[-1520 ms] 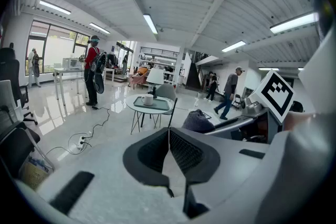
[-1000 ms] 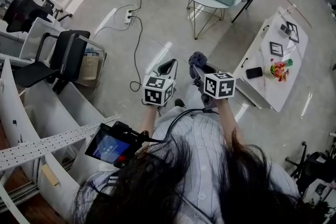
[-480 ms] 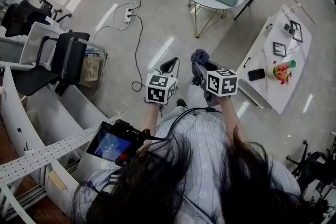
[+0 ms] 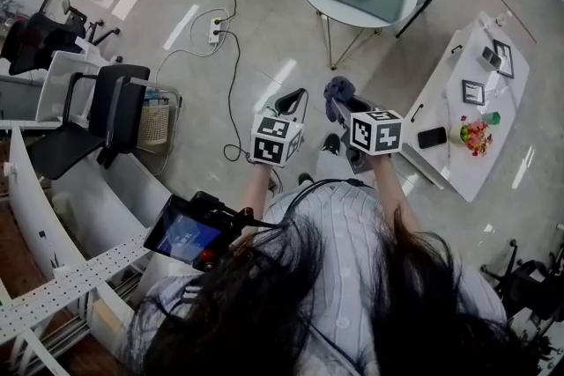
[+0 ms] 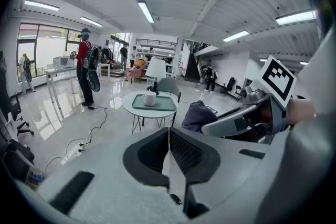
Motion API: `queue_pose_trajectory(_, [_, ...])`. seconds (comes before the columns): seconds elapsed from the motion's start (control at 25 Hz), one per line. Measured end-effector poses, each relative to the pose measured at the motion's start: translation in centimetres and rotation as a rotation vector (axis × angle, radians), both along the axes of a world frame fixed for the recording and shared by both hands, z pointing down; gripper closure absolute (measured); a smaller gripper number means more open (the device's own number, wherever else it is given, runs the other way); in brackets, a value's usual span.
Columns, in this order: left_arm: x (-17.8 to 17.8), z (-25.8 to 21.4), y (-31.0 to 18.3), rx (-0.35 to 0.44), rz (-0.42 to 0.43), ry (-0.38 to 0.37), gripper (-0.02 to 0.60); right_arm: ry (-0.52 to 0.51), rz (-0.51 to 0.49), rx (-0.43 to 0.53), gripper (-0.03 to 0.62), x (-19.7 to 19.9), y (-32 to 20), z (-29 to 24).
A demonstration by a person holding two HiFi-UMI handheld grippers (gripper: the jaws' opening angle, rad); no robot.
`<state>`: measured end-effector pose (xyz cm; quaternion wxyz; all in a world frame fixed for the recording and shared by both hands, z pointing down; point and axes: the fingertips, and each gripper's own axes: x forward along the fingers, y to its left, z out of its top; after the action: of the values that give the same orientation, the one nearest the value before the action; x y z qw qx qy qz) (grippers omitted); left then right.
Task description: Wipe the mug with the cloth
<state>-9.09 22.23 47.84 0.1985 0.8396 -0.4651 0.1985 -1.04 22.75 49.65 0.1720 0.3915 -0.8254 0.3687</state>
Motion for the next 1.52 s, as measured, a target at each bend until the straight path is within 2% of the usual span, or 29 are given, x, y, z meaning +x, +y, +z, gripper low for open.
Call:
queue_pose_trajectory(0.28, [1.6, 0.0, -6.1, -0.012, 0.006, -0.013, 0.561, -0.029, 0.006, -0.012, 0.496, 1.1, -6.1, 0.1])
queue_pose_trajectory(0.88, [2.5, -1.3, -7.5, 0.028, 0.031, -0.013, 0.563, -0.018, 0.005, 0.017, 0.496, 1.5, -7.2, -0.7])
queue_pose_trajectory(1.0, [2.9, -1.0, -8.8, 0.010, 0.047, -0.006, 0.563, -0.015, 0.026, 0.016, 0.496, 2.0, -8.5, -0.6])
queue_pose_trajectory(1.2, [3.4, 0.7, -13.5, -0.029, 0.096, 0.002, 0.563, -0.012, 0.092, -0.009, 0.496, 3.2, -13.4, 0.7])
queue_pose_trajectory(1.52, [2.0, 1.8, -21.4, -0.051, 0.158, -0.021, 0.563, -0.011, 0.218, -0.011, 0.496, 3.9, -21.5, 0.8])
